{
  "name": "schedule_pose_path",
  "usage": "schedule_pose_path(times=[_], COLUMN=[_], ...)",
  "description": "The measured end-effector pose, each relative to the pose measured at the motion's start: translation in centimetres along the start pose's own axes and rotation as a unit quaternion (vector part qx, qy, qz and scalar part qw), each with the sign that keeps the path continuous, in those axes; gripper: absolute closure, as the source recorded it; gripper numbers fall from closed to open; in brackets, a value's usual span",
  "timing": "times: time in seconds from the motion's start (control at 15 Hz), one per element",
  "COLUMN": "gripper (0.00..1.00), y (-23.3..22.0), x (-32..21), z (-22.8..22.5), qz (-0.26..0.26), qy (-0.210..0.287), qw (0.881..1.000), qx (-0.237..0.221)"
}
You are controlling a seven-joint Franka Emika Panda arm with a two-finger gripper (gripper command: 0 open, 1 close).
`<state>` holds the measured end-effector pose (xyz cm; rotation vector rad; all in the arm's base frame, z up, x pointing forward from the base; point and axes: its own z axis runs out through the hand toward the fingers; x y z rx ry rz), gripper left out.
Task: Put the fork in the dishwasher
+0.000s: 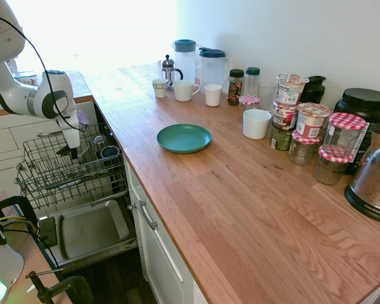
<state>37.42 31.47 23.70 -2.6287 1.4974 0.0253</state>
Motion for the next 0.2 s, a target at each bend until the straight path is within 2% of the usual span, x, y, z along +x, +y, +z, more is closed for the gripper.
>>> schedule_pose_path(times=[0.2], gripper=[0.0], y=[0.5], x=[-0.7], z=[-4.7], qz=[0.003], qy=[0.02], qw=[1.0], qx=[-0.004])
